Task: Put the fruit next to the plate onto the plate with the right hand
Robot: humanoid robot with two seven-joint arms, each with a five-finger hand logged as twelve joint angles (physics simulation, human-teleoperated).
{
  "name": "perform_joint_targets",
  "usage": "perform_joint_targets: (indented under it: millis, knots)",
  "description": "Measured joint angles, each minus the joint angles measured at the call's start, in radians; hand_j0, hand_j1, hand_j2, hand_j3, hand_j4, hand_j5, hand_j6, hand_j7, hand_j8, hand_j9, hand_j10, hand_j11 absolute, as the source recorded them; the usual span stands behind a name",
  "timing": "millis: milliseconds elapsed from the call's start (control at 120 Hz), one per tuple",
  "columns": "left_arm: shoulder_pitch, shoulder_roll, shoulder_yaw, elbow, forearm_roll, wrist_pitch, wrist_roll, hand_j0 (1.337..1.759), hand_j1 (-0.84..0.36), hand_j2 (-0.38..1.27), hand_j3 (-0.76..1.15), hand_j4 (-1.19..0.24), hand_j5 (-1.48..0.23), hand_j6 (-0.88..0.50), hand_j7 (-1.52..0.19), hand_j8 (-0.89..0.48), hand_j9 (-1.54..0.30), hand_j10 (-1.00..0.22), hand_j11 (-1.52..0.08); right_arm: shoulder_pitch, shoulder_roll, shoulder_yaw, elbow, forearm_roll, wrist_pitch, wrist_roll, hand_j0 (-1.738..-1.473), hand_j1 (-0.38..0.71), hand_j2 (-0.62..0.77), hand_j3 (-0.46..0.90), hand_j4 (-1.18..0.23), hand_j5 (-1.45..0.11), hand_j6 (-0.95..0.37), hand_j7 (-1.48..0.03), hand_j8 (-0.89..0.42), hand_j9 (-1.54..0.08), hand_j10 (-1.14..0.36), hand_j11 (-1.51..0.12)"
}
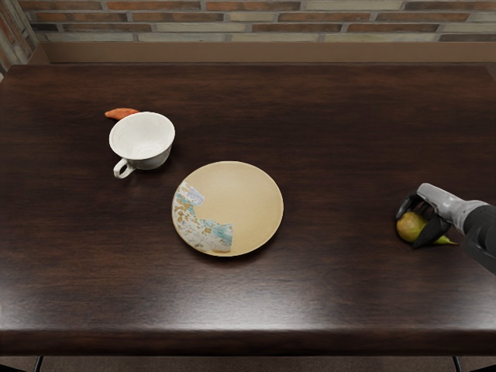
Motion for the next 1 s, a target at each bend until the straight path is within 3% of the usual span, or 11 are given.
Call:
perform_joint_targets:
  millis: [167, 1000]
  knots:
    - [0.000, 0.000, 0.000, 0.000, 0.000, 0.000, 0.000, 1.658, 0.35, 0.00, 0.00, 0.00, 0.00, 0.00, 0.00, 0.00, 0.00, 0.00, 0.00, 0.001, -0.001, 0.001, 0.000, -0.002, 0.000, 0.000, -1.651, 0.15, 0.19, 0.00, -0.73, -1.00, -0.48, -0.96, -0.46, -1.02, -0.62, -1.02]
    - [0.009, 0.000, -0.002, 0.000, -0.001, 0.000, 0.000, 1.658, 0.35, 0.00, 0.00, 0.00, 0.00, 0.00, 0.00, 0.00, 0.00, 0.00, 0.00, 0.020, -0.003, 0.055, 0.000, 0.010, 0.062, 0.000, -1.651, 0.13, 0.21, 0.00, -0.74, -1.05, -0.48, -1.00, -0.47, -1.07, -0.65, -1.07]
